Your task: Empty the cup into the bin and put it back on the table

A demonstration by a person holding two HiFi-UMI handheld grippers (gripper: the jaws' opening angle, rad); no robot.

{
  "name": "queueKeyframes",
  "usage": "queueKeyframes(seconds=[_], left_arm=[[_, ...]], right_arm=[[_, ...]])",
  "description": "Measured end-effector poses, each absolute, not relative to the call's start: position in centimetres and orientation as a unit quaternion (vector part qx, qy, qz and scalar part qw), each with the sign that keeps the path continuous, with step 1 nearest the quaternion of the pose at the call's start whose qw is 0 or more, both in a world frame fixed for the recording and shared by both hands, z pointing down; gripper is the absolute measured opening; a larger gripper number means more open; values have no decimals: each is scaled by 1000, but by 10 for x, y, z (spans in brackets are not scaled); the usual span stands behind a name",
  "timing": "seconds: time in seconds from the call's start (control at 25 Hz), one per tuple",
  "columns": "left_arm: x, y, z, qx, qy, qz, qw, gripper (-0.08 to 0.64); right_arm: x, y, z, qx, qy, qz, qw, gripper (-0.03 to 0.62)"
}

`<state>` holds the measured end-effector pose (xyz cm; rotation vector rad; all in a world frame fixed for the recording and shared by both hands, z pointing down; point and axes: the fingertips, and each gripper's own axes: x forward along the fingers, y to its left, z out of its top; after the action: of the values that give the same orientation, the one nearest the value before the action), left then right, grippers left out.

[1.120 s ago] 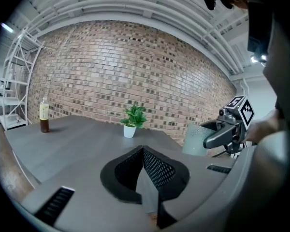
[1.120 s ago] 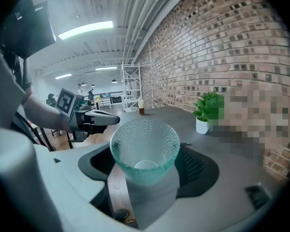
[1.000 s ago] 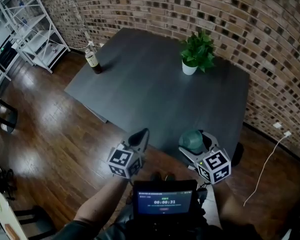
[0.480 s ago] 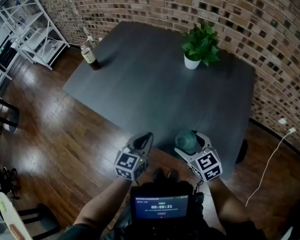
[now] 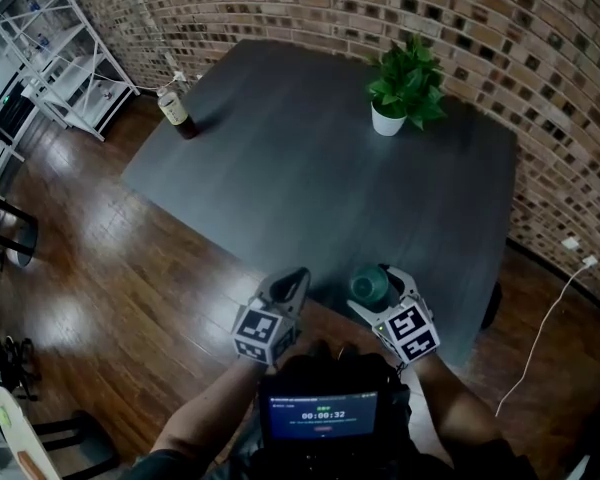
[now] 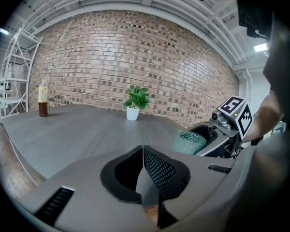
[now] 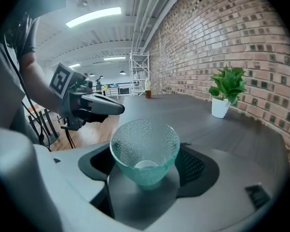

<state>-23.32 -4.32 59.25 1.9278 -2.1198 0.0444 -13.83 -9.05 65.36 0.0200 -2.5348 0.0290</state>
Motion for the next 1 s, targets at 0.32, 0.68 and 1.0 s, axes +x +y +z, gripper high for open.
queueKeyframes(seconds=[0.32, 0.68, 1.0], left_arm=[[-235, -46, 590, 663, -736, 11, 135, 0], [-237, -40, 578, 658, -741, 13, 135, 0], [-248, -30, 533, 648, -752, -2, 116, 0]], right_arm=[[-141, -91, 661, 1, -953, 16, 301, 388], [-142, -89, 655, -1, -952, 28, 304, 451], [-128, -94, 608, 17, -958, 52, 280, 450]])
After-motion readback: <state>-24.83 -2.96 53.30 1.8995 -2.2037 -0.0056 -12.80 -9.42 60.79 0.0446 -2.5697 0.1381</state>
